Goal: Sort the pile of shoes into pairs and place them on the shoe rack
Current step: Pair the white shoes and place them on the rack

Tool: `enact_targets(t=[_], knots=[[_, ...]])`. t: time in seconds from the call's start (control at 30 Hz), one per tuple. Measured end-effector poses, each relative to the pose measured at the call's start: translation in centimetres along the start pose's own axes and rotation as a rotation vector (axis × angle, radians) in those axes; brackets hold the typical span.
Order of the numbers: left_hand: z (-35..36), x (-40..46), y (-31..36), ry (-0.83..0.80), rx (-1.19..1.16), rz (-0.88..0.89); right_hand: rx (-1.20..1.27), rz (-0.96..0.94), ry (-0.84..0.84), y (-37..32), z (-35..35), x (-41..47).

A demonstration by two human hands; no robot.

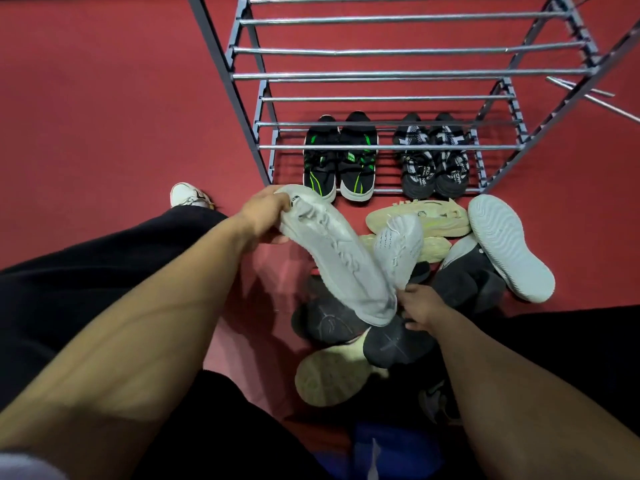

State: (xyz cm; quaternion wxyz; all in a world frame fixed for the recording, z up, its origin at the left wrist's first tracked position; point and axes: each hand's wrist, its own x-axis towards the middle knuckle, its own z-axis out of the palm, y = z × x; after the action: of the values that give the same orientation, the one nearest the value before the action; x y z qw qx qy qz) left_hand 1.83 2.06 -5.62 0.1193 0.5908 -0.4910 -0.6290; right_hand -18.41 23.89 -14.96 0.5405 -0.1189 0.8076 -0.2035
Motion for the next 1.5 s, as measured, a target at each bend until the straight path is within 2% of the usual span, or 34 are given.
enact_targets(t=[0.1,0.27,0.33,0.4,0.47,0.53,0.63,0.8,0.87,0.97,1.07,1.2,1.33,1.5], knots=[[0.2,-0.6,-0.2,-0.034,-0.198,-0.061,0.021,-0.013,-0.062,-0.5,1.0,-0.5],[2.9,-0.6,-2.9,0.014,-0.471,-0.143,-0.199,-0.169,0.189,-0.7,0.6,-0.3],[4.6,-1.0,-4.0,-0.008,-0.432,-0.175,0.071,-0.117,0.162,-1.1,0.3,-0.4],[6.4,-1.7,-5.1,-0.109,-0.342,-0.252,0.403,0.004,0.074,-1.7,0.2,-0.5],[7.9,-2.3,-5.8,-0.203,-0.312,-0.323,0.486,0.019,0.064,-2.3,0.2,-0.3],[9.1,-2.7,-6.2,-0.280,-0.251,-0.352,0.389,-0.051,0.175,-2.7,0.0,0.0],[10.7,-2.7,-6.8,-0.334,0.004,-0.292,-0.033,-0.139,0.388,-3.1,-1.5,1.2],[12.3,-1.9,-7.0,-0.196,0.184,-0.275,-0.270,-0.103,0.353,-3.2,-4.4,3.6],[12.5,-1.0,-7.0,-0.188,0.234,-0.263,-0.288,-0.103,0.374,-3.5,-4.9,4.5],[13.1,-0.2,-7.0,-0.228,0.246,-0.227,-0.335,-0.103,0.531,-3.5,-6.9,6.4],[13.4,0.0,-6.6,-0.152,0.192,-0.208,-0.412,-0.053,0.684,-2.6,-10.1,8.5],[14.0,1.0,-7.0,-0.034,0.141,-0.171,-0.420,-0.009,0.786,-0.6,-13.6,11.6],[13.8,1.9,-7.2,0.043,0.082,-0.151,-0.297,0.017,0.776,0.3,-15.0,13.0],[13.2,2.3,-8.1,0.060,0.069,-0.163,-0.309,0.140,0.678,-0.1,-16.7,13.1]])
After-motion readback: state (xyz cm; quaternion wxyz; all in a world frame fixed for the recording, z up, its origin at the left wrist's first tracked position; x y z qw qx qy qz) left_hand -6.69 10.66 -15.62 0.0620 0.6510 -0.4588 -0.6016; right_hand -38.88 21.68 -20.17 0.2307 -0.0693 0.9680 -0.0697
